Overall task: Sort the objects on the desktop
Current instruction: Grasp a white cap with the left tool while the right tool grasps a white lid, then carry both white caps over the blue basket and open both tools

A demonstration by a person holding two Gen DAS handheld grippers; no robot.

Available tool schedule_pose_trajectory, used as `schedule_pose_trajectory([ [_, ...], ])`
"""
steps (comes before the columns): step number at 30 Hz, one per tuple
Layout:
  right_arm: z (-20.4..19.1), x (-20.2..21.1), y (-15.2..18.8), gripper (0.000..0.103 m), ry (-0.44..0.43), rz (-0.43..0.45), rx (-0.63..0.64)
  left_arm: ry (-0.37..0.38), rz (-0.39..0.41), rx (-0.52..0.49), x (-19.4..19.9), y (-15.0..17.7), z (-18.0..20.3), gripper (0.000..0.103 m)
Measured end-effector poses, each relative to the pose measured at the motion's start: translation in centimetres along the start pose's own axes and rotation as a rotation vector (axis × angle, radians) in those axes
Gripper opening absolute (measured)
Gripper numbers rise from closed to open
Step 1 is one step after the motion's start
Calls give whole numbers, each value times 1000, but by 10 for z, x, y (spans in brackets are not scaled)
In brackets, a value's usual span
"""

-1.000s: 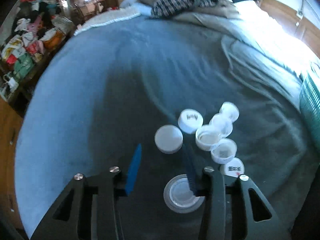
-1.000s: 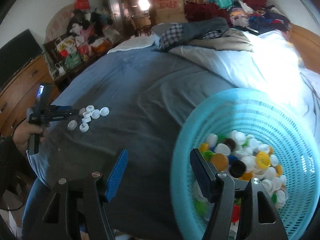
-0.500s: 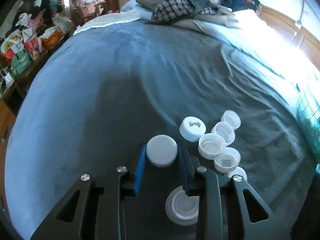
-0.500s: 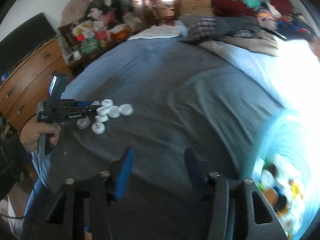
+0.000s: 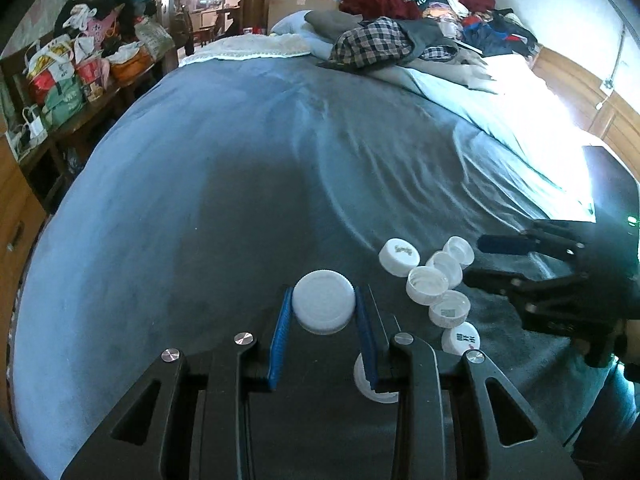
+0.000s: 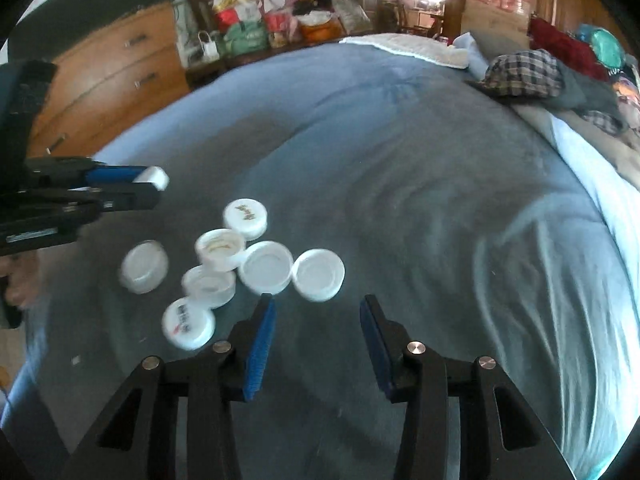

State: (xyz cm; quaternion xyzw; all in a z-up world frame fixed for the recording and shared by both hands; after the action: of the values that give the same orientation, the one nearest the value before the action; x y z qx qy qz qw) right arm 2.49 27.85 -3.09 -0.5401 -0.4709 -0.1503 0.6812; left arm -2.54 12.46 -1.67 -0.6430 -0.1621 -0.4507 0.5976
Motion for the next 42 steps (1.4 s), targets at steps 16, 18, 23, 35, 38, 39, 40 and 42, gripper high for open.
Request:
schedule_pose_trajectory([
  [16,-2,45,3,32,20,49,-95,7,75,6,39,-3,29,27],
  [18,-4,71,5,32,31,88,-125,15,85,6,48,-2,39,27],
  [23,-5,133,16,32,64,161,-165,32,123,-14,72,-4,71,27],
  [35,14,248,39,32,169,284,-198,183,226,-122,126,-35,179,27],
  [38,24,272,48,32,198,308,-216,207,237,-146,131,-43,203,27],
  [39,29,279,51,32,208,315,-224,215,240,-157,133,-46,212,27],
  [40,33,288,56,32,223,322,-230,220,243,-167,134,-48,219,27],
  [42,43,303,64,32,245,337,-248,234,245,-190,136,-51,236,27],
])
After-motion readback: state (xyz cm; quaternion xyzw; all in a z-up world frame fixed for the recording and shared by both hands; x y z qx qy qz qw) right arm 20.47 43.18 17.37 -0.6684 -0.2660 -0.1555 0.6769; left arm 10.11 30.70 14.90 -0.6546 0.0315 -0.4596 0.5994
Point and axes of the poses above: each gripper's, at about its wrist camera, not at the fingertips, and x roughly against the way its jaws point, z to its right, y to its underside, the point moved 6 cm from there along -x, roughly the way its jaws point, and after that the axes turned 1 degree about z, right-handed, at the moved point
